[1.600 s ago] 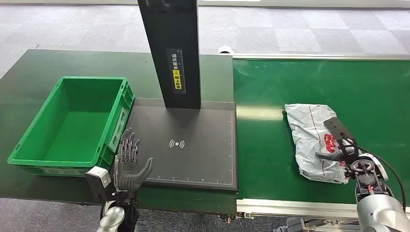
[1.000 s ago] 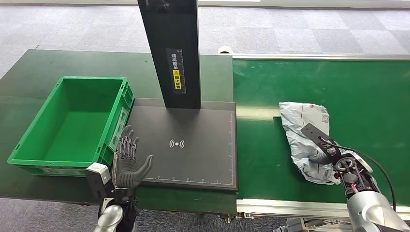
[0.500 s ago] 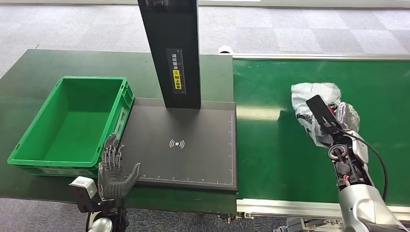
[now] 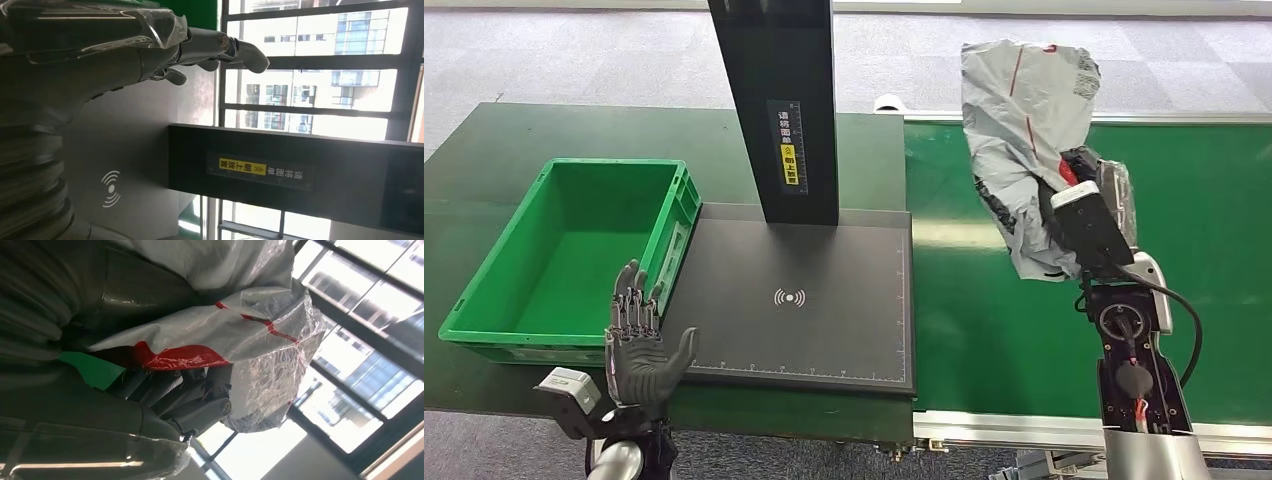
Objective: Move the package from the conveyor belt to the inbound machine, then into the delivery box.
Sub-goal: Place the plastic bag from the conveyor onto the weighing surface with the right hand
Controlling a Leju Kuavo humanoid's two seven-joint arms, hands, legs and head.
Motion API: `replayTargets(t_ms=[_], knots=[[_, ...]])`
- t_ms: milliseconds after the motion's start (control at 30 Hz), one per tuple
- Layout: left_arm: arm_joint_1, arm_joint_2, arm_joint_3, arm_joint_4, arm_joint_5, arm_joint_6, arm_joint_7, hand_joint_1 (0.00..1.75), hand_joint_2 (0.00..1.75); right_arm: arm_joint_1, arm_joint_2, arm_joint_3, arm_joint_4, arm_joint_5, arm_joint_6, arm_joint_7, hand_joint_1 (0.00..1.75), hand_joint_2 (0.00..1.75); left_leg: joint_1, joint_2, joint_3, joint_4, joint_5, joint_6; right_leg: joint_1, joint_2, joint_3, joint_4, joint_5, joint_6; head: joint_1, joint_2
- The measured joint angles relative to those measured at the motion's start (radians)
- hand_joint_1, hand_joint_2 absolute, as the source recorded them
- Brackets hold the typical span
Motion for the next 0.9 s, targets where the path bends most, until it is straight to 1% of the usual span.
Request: replayTargets(t_ms=[67,133,233,333,467,567,733,867,900], knots=[[-0.012,0.001,0.011,-0.019,-0.006,-0.003,-0.002,0.0,1.75,0.019,0.037,0.056,-0.029,-0.03,0.049,-0.027,1.75,1.75,0.001,0.0,0.0,0.0,0.0,0.0,0.001,0.0,0.0,0.0,0.0,0.0,0.0,0.0],[-0.028,0.002,0.023,-0.046,-0.01,-0.006,0.0,0.0,1.75,0.039,0.09,0.138,-0.038,-0.058,0.077,-0.032,1.75,1.75,0.002,0.0,0.001,0.0,0.0,0.0,0.002,0.0,0.0,0.0,0.0,-0.001,0.0,0.0],[-0.046,0.004,0.039,-0.089,-0.014,-0.008,0.012,0.0,1.75,0.056,0.169,0.265,-0.007,-0.115,0.075,-0.026,1.75,1.75,0.004,0.0,0.001,0.0,0.0,-0.002,0.004,0.0,0.0,0.001,-0.001,-0.003,0.0,0.0],[-0.05,0.004,0.052,-0.117,-0.016,-0.008,0.023,0.0,1.75,0.058,0.218,0.344,0.035,-0.161,0.07,-0.024,1.75,1.75,0.005,0.0,0.001,-0.001,0.0,-0.003,0.004,0.0,0.0,0.001,-0.002,-0.004,0.0,0.0],[-0.059,0.004,0.067,-0.133,-0.028,-0.009,0.043,0.0,1.75,0.06,0.271,0.407,0.094,-0.187,0.092,-0.012,1.75,1.75,0.005,0.0,0.001,-0.001,0.0,-0.004,0.004,0.0,-0.001,0.001,-0.002,-0.004,0.0,0.0],[-0.066,0.004,0.078,-0.135,-0.037,-0.018,0.059,0.0,1.75,0.057,0.303,0.427,0.132,-0.195,0.099,-0.007,1.75,1.75,0.005,-0.001,0.001,-0.001,0.0,-0.004,0.004,-0.001,0.0,0.001,-0.002,-0.004,0.0,0.0],[-0.079,0.0,0.085,-0.135,-0.04,-0.029,0.067,0.0,1.75,0.049,0.326,0.432,0.171,-0.2,0.099,0.005,1.75,1.75,0.004,-0.001,0.001,0.0,0.0,-0.004,0.004,-0.001,0.0,0.001,-0.002,-0.004,0.0,0.0],[-0.08,-0.003,0.089,-0.135,-0.042,-0.032,0.07,0.0,1.75,0.046,0.331,0.433,0.189,-0.199,0.092,0.008,0.0,1.75,0.004,-0.001,0.001,0.0,0.0,-0.004,0.004,-0.001,-0.001,0.001,-0.002,-0.004,0.0,0.0],[-0.081,-0.004,0.09,-0.135,-0.044,-0.035,0.073,0.0,1.75,0.046,0.332,0.432,0.191,-0.198,0.081,0.013,0.0,1.75,0.004,-0.001,0.001,0.0,0.0,-0.004,0.004,0.0,-0.001,0.001,-0.002,-0.004,0.0,0.0]])
